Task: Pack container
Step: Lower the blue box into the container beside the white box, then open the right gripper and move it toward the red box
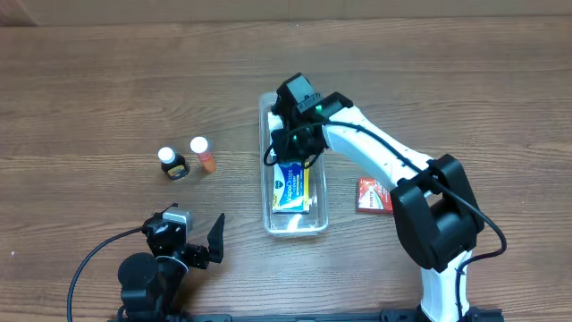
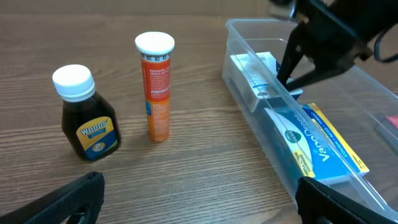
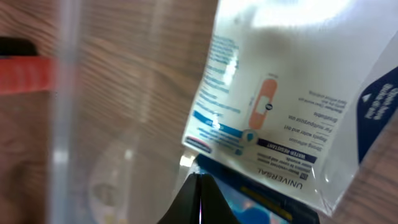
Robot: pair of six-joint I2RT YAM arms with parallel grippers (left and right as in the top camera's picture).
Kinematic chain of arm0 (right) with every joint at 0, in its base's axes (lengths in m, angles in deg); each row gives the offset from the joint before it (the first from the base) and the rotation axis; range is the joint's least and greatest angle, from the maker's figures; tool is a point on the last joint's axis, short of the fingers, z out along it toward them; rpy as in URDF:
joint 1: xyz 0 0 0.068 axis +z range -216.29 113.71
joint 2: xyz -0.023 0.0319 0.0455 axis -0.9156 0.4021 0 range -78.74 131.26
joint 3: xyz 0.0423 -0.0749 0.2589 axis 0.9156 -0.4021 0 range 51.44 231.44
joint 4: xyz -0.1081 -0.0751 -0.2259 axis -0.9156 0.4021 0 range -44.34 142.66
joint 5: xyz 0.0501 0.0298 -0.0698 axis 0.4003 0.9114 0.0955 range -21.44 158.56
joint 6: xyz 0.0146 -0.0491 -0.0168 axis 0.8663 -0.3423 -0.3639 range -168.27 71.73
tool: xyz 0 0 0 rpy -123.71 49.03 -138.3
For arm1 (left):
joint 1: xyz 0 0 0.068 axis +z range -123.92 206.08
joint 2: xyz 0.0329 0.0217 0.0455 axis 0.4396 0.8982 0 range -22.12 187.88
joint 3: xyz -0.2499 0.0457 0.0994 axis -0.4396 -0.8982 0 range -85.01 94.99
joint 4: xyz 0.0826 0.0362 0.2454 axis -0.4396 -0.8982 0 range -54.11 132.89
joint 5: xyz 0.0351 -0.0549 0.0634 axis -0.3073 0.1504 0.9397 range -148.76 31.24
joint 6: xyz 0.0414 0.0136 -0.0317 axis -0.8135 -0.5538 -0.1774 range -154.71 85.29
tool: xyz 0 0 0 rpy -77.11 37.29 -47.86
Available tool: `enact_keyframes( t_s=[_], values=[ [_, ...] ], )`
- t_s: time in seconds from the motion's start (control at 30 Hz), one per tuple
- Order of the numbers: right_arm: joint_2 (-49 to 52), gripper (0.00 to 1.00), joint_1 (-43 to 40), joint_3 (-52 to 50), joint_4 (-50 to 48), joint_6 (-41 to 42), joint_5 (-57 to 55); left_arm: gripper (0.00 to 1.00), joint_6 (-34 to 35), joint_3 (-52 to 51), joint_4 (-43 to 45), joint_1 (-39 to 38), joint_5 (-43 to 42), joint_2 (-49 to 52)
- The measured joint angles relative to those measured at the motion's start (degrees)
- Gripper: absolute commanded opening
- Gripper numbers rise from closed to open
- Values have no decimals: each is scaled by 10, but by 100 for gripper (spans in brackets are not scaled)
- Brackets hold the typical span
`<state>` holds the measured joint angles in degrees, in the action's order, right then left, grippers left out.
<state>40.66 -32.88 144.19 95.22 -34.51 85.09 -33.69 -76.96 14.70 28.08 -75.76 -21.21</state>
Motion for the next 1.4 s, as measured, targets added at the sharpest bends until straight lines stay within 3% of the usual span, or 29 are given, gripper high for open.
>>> enact_keyframes(
  t_s=[0.2, 0.27, 0.37, 0.53, 0.63, 0.7, 0.73, 0.77, 0.8, 0.83, 0.97, 1.23, 1.4],
  values=[
    [-55, 20, -6, 22, 23, 16, -16, 100, 0, 0, 0, 0, 0, 0],
    [-84, 19, -16, 25, 27, 25, -23, 100, 0, 0, 0, 0, 0, 0],
    [-120, 4, -38, 36, 55, 33, -31, 100, 0, 0, 0, 0, 0, 0],
    [-136, 5, -80, 41, 145, 90, -54, 100, 0, 0, 0, 0, 0, 0],
    [-135, 16, -123, 41, 182, 127, -64, 100, 0, 0, 0, 0, 0, 0],
    [-135, 29, -166, 41, 206, 138, -69, 100, 0, 0, 0, 0, 0, 0],
    [-135, 41, -183, 41, 219, 141, -73, 100, 0, 0, 0, 0, 0, 0],
    [-135, 67, -204, 41, 237, 143, -76, 100, 0, 0, 0, 0, 0, 0],
    [-135, 86, -223, 41, 256, 144, -81, 100, 0, 0, 0, 0, 0, 0],
    [-135, 92, -239, 41, 274, 146, -86, 100, 0, 0, 0, 0, 0, 0],
    [-135, 99, -259, 41, 334, 143, -114, 100, 0, 0, 0, 0, 0, 0],
    [-135, 100, -254, 41, 405, 147, -138, 100, 0, 0, 0, 0, 0, 0],
    [-135, 100, -254, 27, 421, 199, -136, 100, 0, 0, 0, 0, 0, 0]
  ],
)
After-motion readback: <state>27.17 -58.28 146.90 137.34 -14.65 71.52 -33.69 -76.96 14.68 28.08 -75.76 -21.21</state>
